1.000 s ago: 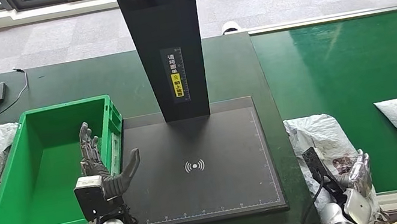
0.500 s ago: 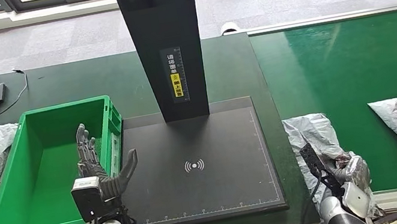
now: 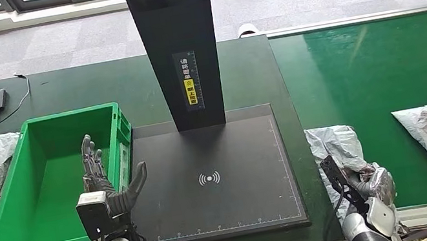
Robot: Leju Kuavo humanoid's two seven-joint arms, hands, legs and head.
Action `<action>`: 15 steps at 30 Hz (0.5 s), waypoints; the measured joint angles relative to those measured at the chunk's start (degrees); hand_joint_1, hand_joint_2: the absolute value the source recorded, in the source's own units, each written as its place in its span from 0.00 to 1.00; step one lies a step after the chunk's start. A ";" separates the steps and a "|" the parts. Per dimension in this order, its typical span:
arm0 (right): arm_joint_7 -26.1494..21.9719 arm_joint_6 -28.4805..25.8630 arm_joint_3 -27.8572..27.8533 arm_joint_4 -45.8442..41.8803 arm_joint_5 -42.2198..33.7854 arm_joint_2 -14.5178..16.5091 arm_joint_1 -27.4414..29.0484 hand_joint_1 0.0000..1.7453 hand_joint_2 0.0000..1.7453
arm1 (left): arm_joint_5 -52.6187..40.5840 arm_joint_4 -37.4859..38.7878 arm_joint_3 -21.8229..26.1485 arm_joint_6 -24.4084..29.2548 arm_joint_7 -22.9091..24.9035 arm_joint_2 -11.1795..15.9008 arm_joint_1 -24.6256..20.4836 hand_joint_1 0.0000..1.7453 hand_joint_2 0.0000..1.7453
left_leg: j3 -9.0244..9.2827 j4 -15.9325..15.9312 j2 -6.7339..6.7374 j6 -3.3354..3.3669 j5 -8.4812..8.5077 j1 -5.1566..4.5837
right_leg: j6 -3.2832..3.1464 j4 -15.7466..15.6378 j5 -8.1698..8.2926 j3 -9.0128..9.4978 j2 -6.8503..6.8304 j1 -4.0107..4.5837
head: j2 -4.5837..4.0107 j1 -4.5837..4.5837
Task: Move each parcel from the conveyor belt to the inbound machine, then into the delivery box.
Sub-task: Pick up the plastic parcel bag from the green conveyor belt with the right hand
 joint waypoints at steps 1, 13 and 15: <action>-0.02 -0.01 0.01 0.00 0.00 0.00 0.04 1.00 1.00 | 0.00 0.00 0.00 0.00 0.00 0.00 0.05 0.00 1.00 | 0.00 0.00 0.00 0.00 0.00 0.00 | 0.00 0.00 0.00 0.00 0.00 0.00 | -0.01 0.00; -5.44 -6.13 0.50 -3.49 -2.39 0.53 2.12 1.00 1.00 | -0.02 -0.04 0.02 0.02 0.00 0.00 0.13 0.00 1.00 | -0.05 0.00 -0.05 0.00 0.00 0.00 | 0.00 0.00 -0.01 0.00 -0.06 0.00 | -0.01 0.00; -10.70 -7.76 0.69 -7.54 -5.16 1.43 3.74 1.00 1.00 | -0.06 -0.04 0.02 0.05 0.00 0.00 0.13 0.00 1.00 | -0.07 -0.01 -0.06 0.00 0.00 0.00 | -0.01 0.00 -0.02 -0.03 -0.06 0.00 | -0.01 0.01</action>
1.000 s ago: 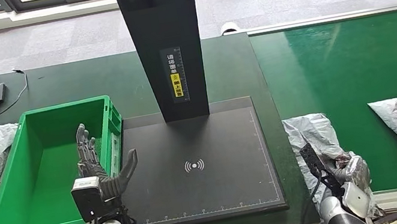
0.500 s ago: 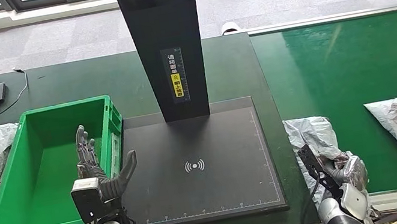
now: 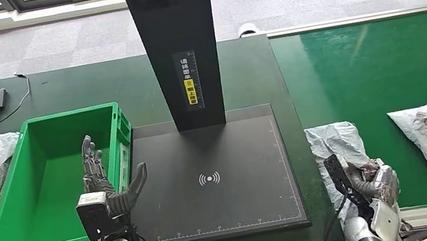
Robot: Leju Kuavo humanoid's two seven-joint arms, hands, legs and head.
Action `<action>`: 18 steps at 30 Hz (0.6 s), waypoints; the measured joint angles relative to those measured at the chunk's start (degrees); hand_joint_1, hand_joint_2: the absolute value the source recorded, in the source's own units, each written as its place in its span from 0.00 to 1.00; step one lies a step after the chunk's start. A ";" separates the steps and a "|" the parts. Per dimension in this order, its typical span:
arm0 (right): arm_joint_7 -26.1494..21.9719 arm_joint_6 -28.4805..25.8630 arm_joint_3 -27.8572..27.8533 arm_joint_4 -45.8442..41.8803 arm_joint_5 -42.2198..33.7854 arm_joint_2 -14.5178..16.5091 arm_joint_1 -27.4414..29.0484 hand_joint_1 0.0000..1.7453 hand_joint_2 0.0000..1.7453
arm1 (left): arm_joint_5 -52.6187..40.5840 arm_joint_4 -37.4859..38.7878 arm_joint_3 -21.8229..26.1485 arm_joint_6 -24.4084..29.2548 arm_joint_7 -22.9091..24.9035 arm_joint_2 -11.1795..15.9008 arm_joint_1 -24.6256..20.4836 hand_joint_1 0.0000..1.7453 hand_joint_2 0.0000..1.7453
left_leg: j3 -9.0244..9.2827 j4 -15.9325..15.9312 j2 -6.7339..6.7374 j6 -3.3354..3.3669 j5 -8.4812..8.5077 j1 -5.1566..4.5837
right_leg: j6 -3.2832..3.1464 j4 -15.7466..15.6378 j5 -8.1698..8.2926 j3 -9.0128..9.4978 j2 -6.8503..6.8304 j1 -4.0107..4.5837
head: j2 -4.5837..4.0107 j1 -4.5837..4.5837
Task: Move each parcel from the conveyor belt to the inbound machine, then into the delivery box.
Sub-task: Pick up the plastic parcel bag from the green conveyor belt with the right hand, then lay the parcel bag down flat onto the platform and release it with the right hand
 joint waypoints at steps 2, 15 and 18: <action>-6.69 -0.60 0.03 -6.43 -3.01 1.59 1.97 1.00 1.00 | 0.03 0.01 0.00 0.12 0.00 0.00 0.00 0.00 1.00 | -0.02 0.00 0.00 -0.01 -0.01 0.00 | -0.01 0.00 -0.01 -0.04 0.00 0.00 | 0.00 0.00; -28.37 -0.74 0.28 -40.59 -21.94 8.04 8.12 1.00 1.00 | -0.31 2.14 -0.04 -0.32 0.00 0.00 -0.44 0.00 1.00 | 0.00 0.01 0.05 0.00 -0.02 -0.01 | -0.01 0.00 -0.04 -0.11 0.07 -0.07 | 0.00 0.01; -29.12 -0.71 1.02 -46.46 -23.85 8.06 8.83 1.00 1.00 | -0.31 2.80 -0.08 -0.47 0.00 0.00 -0.53 0.00 1.00 | 0.01 0.01 0.07 0.00 -0.02 -0.02 | -0.01 0.00 -0.04 -0.12 0.10 -0.08 | 0.00 0.01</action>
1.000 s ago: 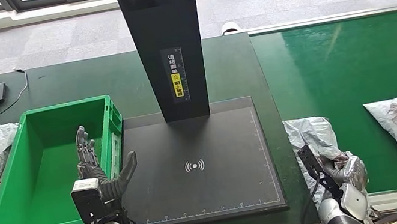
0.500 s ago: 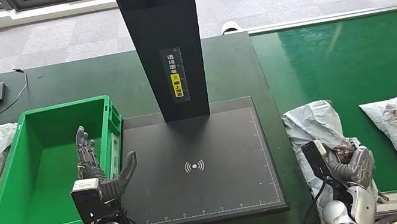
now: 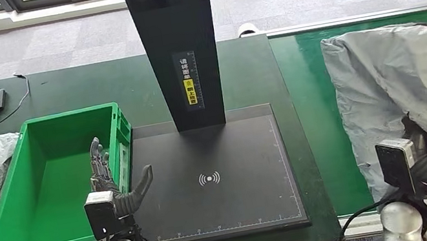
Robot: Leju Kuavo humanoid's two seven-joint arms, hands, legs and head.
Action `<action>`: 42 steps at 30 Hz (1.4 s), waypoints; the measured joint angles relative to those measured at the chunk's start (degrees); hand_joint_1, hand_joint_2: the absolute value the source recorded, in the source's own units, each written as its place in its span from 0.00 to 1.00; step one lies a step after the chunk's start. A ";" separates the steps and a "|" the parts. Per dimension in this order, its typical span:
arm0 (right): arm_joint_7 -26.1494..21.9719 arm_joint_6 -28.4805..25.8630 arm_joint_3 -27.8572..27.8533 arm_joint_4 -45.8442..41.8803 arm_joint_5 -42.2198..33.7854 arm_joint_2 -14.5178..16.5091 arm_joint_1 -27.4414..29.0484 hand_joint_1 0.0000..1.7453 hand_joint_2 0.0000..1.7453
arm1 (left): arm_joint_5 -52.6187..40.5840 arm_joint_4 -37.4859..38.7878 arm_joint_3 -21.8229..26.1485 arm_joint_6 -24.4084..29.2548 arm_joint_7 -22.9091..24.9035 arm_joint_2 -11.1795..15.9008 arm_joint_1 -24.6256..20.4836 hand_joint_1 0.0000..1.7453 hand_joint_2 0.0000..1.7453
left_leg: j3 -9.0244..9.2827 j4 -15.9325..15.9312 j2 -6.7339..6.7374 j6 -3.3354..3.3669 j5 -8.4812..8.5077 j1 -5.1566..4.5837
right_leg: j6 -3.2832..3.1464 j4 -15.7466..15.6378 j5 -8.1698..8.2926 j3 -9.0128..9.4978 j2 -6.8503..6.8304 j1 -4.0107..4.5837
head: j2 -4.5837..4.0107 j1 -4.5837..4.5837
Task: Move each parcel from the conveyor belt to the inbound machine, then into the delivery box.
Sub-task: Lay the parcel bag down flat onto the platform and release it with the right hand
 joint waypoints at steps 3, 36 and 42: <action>-0.21 0.02 0.21 -3.30 -0.42 -0.02 0.35 1.00 1.00 | -0.01 0.45 -0.01 -0.04 0.00 0.00 -0.06 0.00 1.00 | 0.00 0.00 0.01 0.00 0.00 0.00 | 0.00 0.00 0.00 0.00 0.01 0.02 | -0.01 -0.01; -2.09 2.61 26.83 16.21 -1.29 0.36 -3.79 1.00 1.00 | 0.31 1.70 -1.93 -0.59 0.00 0.00 -0.62 0.00 1.00 | 0.23 -0.11 0.36 -0.19 0.02 0.13 | -0.19 0.06 0.03 0.10 0.29 0.18 | 0.00 -0.01; -3.59 0.45 32.23 31.46 -4.35 0.97 -8.51 1.00 1.00 | 0.63 2.14 -2.26 0.03 0.00 0.00 -0.76 0.00 1.00 | 0.18 -0.11 0.24 -0.22 0.01 0.14 | -0.21 0.07 0.00 0.07 0.21 0.19 | 0.00 -0.01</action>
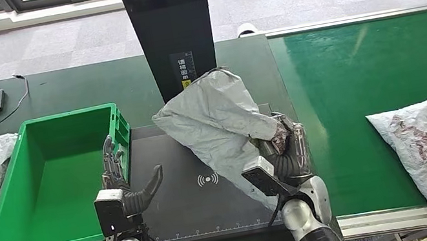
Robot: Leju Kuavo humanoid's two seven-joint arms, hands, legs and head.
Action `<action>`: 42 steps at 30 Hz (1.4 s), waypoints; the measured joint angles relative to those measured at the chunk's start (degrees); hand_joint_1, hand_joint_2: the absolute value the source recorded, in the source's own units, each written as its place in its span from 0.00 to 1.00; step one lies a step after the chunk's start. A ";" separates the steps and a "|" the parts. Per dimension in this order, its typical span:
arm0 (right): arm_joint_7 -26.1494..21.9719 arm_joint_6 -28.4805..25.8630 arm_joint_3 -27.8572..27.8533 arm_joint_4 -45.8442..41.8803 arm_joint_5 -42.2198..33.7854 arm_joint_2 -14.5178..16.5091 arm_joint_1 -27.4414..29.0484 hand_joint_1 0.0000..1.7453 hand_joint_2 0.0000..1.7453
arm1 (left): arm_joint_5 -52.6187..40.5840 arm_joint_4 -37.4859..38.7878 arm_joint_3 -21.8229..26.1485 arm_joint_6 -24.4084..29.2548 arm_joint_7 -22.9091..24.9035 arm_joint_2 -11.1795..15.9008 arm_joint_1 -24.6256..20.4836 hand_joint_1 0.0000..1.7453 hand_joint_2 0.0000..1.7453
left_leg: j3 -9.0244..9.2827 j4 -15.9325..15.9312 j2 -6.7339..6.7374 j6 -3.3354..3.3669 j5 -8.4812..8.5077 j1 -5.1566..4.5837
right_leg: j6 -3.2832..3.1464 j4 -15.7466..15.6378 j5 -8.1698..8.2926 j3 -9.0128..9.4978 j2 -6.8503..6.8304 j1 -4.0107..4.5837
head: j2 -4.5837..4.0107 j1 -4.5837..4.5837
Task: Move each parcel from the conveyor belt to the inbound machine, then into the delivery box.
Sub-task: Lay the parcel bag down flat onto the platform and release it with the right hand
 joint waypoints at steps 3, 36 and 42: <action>-0.81 -0.21 0.75 5.05 -0.60 0.46 -1.98 0.96 1.00 | 0.37 0.09 0.00 0.10 0.00 0.00 -0.02 0.00 1.00 | -0.01 0.00 0.01 0.00 -0.02 -0.01 | 0.00 0.00 0.00 -0.02 0.00 -0.01 | -0.01 -0.01; -3.88 -0.43 1.17 8.76 -2.63 1.39 -4.40 0.00 1.00 | 0.96 0.14 0.00 1.41 0.00 0.04 -0.02 0.00 1.00 | -0.03 0.01 -0.04 -0.01 -0.02 -0.02 | 0.00 0.00 -0.01 -0.08 -0.03 -0.02 | -0.01 -0.01; -5.15 -0.42 0.91 6.53 -4.14 1.27 -4.00 0.00 1.00 | 0.97 -0.30 -0.08 1.33 0.00 0.04 0.02 0.00 1.00 | -0.04 0.02 -0.03 -0.01 -0.02 -0.02 | 0.00 0.00 0.00 -0.10 -0.02 -0.02 | -0.01 -0.01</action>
